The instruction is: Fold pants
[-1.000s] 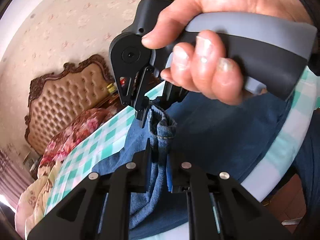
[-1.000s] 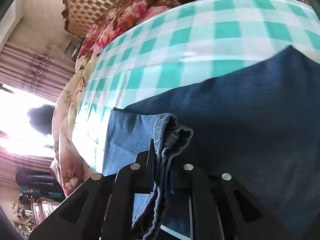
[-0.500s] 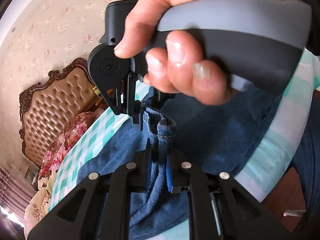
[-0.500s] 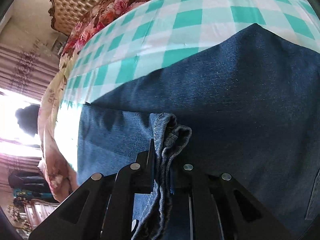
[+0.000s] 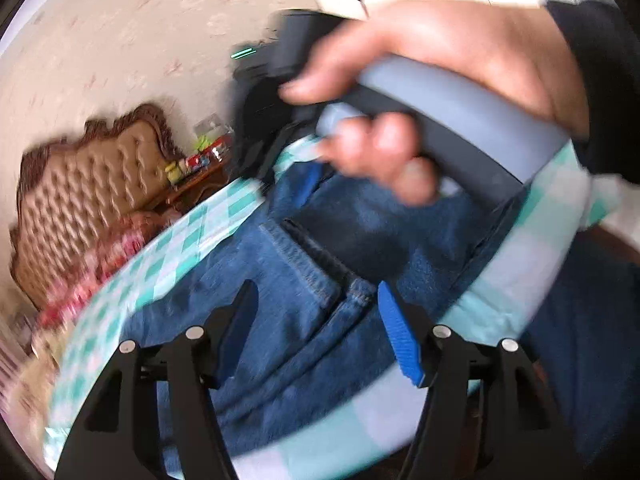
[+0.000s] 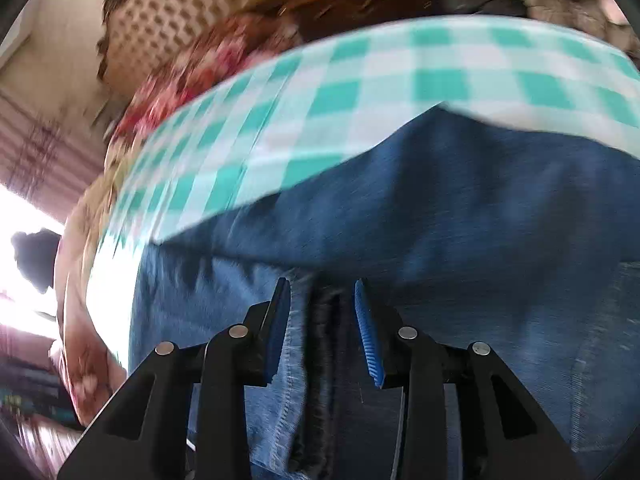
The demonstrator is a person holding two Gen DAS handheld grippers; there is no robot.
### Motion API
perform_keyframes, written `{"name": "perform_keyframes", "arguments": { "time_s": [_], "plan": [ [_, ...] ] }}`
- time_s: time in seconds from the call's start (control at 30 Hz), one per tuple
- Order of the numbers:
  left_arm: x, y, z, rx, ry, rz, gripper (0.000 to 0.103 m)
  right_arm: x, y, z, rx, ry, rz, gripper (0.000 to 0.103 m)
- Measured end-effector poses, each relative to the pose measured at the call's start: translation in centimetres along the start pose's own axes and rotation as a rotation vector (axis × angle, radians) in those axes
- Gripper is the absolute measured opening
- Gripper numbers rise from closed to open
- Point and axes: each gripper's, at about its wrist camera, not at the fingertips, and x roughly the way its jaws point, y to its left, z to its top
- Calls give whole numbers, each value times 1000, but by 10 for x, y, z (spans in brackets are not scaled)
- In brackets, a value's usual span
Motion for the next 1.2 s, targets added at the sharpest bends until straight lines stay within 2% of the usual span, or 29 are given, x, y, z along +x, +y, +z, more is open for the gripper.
{"name": "perform_keyframes", "arguments": {
  "time_s": [0.1,0.17,0.23,0.3,0.33,0.43,0.53,0.6,0.67,0.77,0.83,0.9,0.97,1.07,1.13,1.2],
  "plan": [
    [-20,43,-10,-179,2,6,63,-18,-3,-12,-3,-38,-23,35],
    [-27,86,-26,-339,25,29,54,-26,7,-30,-43,-54,-37,35],
    [-33,126,-48,-466,48,51,27,-28,18,-45,-80,-65,-42,35],
    [-34,154,-64,-562,71,50,14,-27,34,-61,-137,-75,-44,35],
    [-34,171,-76,-619,80,47,11,-24,45,-70,-186,-78,-59,35],
    [-37,186,-89,-634,86,24,10,-14,60,-83,-255,-71,-112,35],
    [-29,190,-95,-634,110,-69,10,-8,58,-85,-246,-70,-157,35],
    [-19,186,-110,-645,152,-58,10,-4,55,-86,-249,-53,-172,35],
    [-11,183,-130,-674,202,-46,2,1,52,-92,-252,-30,-190,35],
    [-9,191,-138,-721,188,-76,2,8,45,-97,-248,-10,-195,35],
    [-14,194,-132,-720,192,-48,2,7,46,-100,-264,-18,-203,35],
    [-14,203,-123,-733,163,-64,2,7,47,-101,-271,-25,-213,35],
    [-5,214,-107,-715,158,-48,2,7,48,-103,-275,-29,-225,35],
    [21,236,-80,-717,132,-108,2,7,50,-104,-280,-31,-239,38],
    [48,245,-69,-676,166,-114,2,8,51,-104,-289,-31,-251,39],
    [86,258,-65,-639,246,-115,2,9,52,-105,-297,-32,-260,40]
  ]
}}
